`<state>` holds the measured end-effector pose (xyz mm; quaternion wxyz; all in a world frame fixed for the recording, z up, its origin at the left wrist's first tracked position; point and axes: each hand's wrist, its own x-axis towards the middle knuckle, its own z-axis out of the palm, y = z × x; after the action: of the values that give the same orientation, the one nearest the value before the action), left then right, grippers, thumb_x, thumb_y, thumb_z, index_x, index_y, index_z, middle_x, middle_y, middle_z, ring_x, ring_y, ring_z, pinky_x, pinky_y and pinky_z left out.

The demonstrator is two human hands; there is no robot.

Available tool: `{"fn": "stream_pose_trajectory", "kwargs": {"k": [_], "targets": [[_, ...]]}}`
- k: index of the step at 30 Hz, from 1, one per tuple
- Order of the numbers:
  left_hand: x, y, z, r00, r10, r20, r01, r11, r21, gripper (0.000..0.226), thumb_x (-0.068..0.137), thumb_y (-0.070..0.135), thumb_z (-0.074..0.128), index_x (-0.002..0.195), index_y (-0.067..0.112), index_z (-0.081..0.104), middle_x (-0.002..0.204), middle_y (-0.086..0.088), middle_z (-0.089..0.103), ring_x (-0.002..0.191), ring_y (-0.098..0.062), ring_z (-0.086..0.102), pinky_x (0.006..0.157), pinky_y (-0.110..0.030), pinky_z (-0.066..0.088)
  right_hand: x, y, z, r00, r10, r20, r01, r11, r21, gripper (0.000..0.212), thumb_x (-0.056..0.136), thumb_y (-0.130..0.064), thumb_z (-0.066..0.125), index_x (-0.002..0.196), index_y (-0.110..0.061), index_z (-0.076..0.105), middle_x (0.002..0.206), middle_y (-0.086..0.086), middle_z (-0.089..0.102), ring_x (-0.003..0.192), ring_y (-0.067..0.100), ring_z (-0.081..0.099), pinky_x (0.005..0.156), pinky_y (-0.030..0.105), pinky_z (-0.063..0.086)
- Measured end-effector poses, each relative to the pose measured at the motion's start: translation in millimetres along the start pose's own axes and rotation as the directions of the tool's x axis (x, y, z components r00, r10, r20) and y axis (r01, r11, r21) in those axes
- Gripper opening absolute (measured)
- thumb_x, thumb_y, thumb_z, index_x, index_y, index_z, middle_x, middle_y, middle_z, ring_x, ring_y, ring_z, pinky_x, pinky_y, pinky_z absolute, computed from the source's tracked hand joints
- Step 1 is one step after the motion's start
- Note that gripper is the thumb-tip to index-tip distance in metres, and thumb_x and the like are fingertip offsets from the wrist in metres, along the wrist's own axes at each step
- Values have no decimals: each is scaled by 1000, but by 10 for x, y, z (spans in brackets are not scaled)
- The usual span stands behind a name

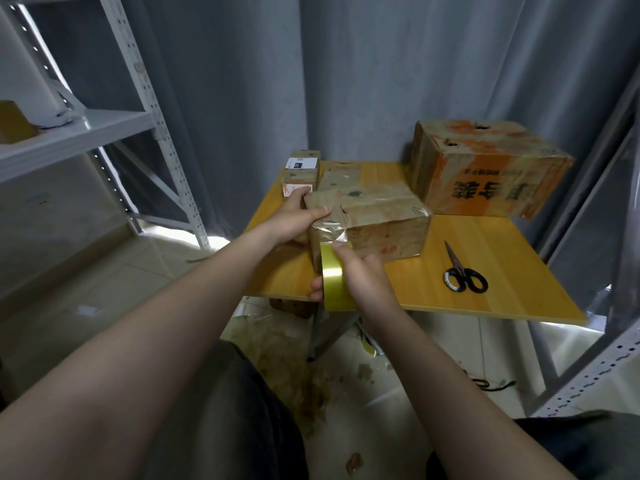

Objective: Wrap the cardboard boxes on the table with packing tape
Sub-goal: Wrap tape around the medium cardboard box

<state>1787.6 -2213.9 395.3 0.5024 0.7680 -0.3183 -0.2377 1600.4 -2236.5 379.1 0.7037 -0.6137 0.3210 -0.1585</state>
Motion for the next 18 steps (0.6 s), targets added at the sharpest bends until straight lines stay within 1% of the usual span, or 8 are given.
{"fn": "stream_pose_trajectory", "kwargs": {"k": [3, 6, 8, 10, 12, 13, 16, 18], "targets": [[9, -65, 28, 999, 39, 27, -39, 999, -3, 71, 103, 30, 64, 164, 21, 28, 150, 4, 53, 124, -9, 61, 102, -23, 49, -73, -4, 52, 999, -36, 22, 36, 999, 2, 37, 110, -41, 42, 117, -8, 57, 76, 18, 77, 64, 33, 75, 61, 35, 62], [33, -51, 57, 996, 76, 49, -78, 997, 24, 61, 106, 23, 59, 161, 17, 35, 118, 24, 56, 82, 27, 59, 69, 3, 43, -81, -65, 84, 1000, -17, 12, 17, 1000, 10, 50, 111, -42, 36, 119, 2, 58, 74, 20, 76, 60, 32, 74, 59, 36, 63], [54, -31, 62, 996, 56, 64, -59, 998, 38, 57, 107, 25, 57, 160, 18, 37, 102, 29, 52, 65, 31, 54, 57, 4, 42, -81, -87, 124, 1000, 3, -13, -2, 1000, 23, 55, 111, -42, 35, 116, 7, 60, 73, 21, 76, 59, 34, 74, 58, 37, 64], [70, -15, 45, 997, 46, 57, -50, 996, 72, 59, 106, 31, 57, 161, 25, 35, 100, 31, 52, 68, 24, 59, 59, -2, 49, -85, -78, 193, 999, 24, -35, -22, 999, 34, 56, 111, -44, 36, 119, 6, 60, 82, 23, 77, 71, 38, 76, 70, 45, 66], [84, -8, 26, 997, 16, 81, -21, 998, 55, 60, 106, 36, 57, 161, 35, 32, 108, 23, 61, 91, 1, 70, 76, -30, 64, -106, -15, 263, 996, 63, -59, -60, 997, 40, 56, 109, -47, 39, 133, 0, 57, 114, 26, 74, 105, 43, 72, 96, 54, 58], [81, -4, 22, 995, -9, 99, 4, 999, 45, 62, 105, 38, 57, 161, 39, 30, 115, 16, 64, 102, -13, 70, 81, -46, 64, -122, 10, 275, 994, 89, -67, -86, 995, 44, 56, 109, -48, 40, 138, -3, 55, 122, 26, 71, 112, 44, 69, 101, 55, 55], [62, 3, 18, 994, -26, 109, 20, 998, 53, 62, 105, 39, 56, 160, 44, 28, 119, 11, 66, 108, -24, 69, 83, -57, 61, -164, 32, 260, 981, 192, 3, -191, 970, 149, 50, 111, -46, 37, 129, -3, 53, 88, 23, 77, 75, 39, 77, 66, 44, 64], [88, -16, 31, 995, -17, 100, 12, 999, 42, 60, 105, 39, 56, 159, 46, 31, 114, 16, 65, 107, -21, 68, 83, -57, 62, -179, 46, 237, 967, 248, 65, -255, 951, 173, 51, 111, -46, 37, 128, -1, 53, 82, 22, 77, 66, 36, 77, 54, 38, 61]]}}
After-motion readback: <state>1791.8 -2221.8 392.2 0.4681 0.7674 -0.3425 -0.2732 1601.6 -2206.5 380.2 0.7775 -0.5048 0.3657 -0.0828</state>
